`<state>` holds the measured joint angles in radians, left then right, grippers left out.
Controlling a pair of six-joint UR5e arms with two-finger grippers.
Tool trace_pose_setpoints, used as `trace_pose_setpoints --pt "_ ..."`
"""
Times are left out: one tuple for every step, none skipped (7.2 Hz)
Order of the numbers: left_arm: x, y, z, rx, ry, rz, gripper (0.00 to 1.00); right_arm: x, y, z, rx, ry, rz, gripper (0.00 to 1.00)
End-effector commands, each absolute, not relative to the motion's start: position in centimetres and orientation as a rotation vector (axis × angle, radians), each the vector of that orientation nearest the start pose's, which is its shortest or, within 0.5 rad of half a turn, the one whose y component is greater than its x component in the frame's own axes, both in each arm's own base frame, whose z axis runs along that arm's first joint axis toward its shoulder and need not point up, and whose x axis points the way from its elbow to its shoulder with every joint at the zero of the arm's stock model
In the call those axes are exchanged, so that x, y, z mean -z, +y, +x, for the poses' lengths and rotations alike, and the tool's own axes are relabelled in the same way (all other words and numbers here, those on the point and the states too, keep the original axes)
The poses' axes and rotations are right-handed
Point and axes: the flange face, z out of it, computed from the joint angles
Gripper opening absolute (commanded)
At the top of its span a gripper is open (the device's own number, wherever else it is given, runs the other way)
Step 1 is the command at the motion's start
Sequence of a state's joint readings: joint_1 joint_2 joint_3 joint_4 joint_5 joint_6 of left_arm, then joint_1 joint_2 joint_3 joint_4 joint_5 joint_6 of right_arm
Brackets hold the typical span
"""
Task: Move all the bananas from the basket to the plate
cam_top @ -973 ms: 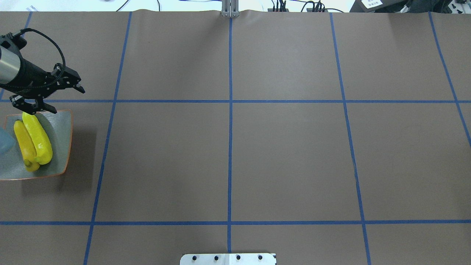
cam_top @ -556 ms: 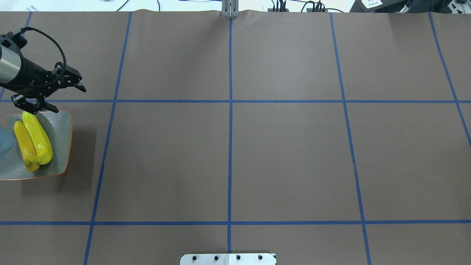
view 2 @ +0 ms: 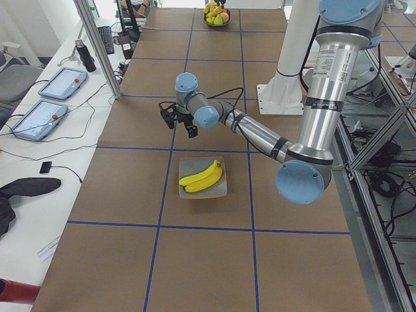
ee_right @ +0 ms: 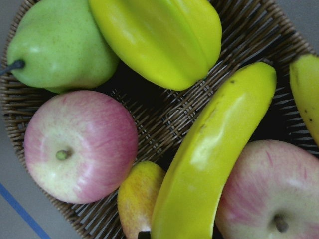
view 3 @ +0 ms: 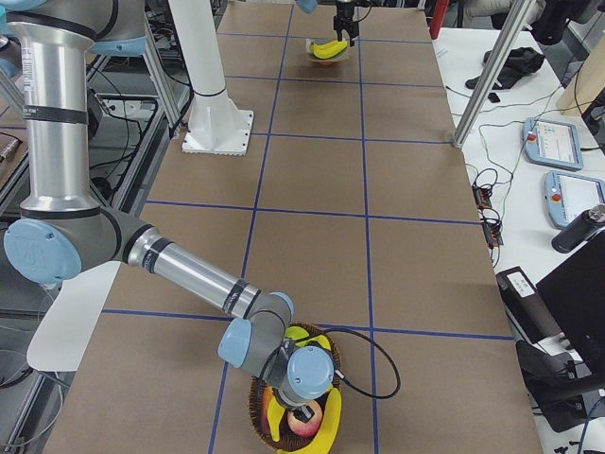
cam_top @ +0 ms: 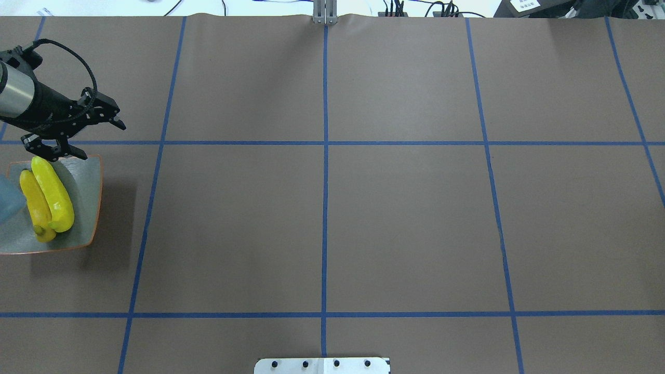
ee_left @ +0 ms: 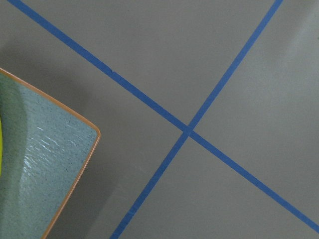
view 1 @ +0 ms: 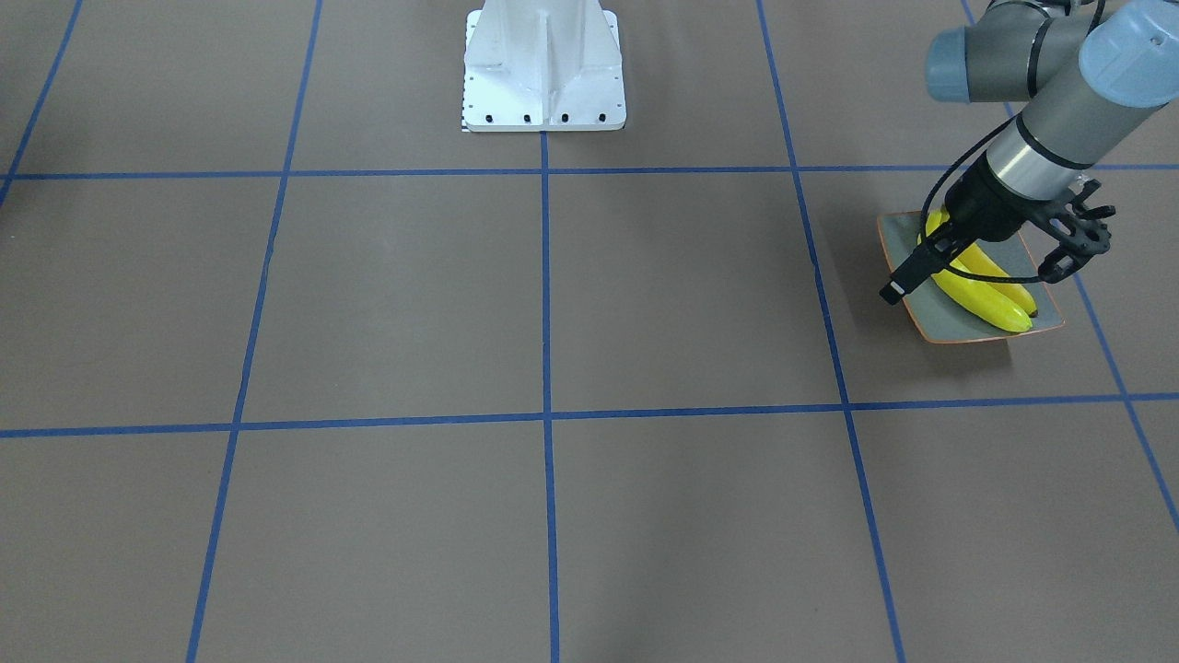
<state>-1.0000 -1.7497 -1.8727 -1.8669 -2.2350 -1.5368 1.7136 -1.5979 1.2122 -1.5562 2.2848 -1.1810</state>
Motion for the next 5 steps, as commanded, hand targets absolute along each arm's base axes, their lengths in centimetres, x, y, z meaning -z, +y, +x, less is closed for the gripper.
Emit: trace_pose_setpoints --pt "-37.7 -50.2 23.8 0.622 0.991 -0.172 1.00 -79.2 -43.3 15.4 0.792 -0.812 0.189 0.00" --pt "-37.3 -50.3 23.9 0.622 0.996 -0.170 1.00 -75.2 -45.9 17.1 0.752 -0.816 0.198 0.00" --pt "-36.8 -50.6 24.0 0.618 1.003 -0.164 1.00 -72.4 -47.1 17.3 0.737 -0.832 0.194 0.00" --pt "-36.7 -50.6 24.1 0.617 1.005 -0.165 1.00 -70.1 -48.0 17.1 0.666 -0.869 0.205 0.00" --pt "-36.8 -50.7 24.1 0.612 1.013 -0.159 1.00 -68.5 -48.4 16.7 0.589 -0.883 0.202 0.00"
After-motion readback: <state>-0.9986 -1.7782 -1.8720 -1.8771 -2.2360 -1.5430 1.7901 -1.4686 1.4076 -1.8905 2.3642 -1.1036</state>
